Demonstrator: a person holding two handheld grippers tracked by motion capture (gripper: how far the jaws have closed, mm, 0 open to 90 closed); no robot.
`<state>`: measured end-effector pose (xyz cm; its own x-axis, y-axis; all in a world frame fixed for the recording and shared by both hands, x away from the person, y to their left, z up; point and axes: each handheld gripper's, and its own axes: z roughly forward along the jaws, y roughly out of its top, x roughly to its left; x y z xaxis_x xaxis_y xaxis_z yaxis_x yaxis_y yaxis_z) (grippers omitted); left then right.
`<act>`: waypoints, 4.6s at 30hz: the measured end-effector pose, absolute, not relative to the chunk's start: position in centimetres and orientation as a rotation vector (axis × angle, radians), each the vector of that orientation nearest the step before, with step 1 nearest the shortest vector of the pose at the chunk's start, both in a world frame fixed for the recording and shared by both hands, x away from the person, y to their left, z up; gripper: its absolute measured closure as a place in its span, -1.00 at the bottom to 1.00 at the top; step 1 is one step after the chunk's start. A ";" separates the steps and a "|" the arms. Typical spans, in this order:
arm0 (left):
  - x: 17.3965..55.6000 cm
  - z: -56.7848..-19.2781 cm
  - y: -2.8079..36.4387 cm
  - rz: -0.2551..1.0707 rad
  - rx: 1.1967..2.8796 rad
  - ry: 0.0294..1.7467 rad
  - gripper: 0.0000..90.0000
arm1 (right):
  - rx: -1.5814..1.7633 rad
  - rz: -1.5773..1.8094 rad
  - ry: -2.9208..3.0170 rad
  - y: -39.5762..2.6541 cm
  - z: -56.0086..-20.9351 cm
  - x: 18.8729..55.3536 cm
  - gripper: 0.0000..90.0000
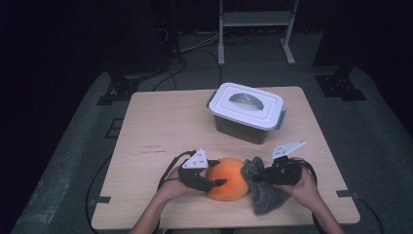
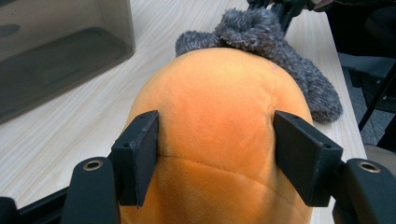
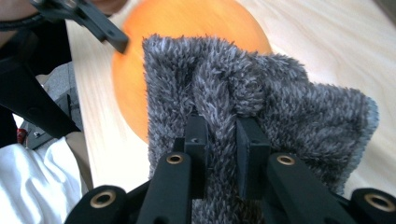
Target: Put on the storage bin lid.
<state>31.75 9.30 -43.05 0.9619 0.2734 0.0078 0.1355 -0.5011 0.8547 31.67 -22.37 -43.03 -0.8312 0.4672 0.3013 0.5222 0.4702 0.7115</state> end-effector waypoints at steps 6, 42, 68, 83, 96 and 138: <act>31.4 -43.0 9.2 0.176 2.107 0.269 -0.26 | -0.903 -1.407 -2.581 -23.1 -42.2 31.8 0.70; 31.3 -41.8 7.9 0.264 2.072 0.292 -0.72 | -0.756 -1.394 -2.673 -19.7 -41.0 31.4 0.70; 31.1 -41.3 9.1 0.212 2.132 0.276 -0.67 | -0.744 -1.396 -2.657 -19.7 -41.6 31.2 0.69; 31.5 -42.0 9.1 0.179 2.145 0.306 -0.33 | -0.702 -1.365 -2.635 -20.1 -41.5 31.0 0.70; 32.5 -42.6 10.0 0.146 2.094 0.435 -0.37 | -0.788 -1.400 -2.700 -19.8 -41.4 31.2 0.69; 32.0 -40.5 9.4 0.177 2.032 0.372 -0.43 | -0.772 -1.463 -2.738 -18.6 -39.4 31.2 0.70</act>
<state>32.00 9.42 -40.53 0.9416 0.3351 -0.0334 0.1855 -0.4336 0.8818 31.24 -18.58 -39.43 -0.8821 0.4388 0.1715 0.3864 0.4655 0.7963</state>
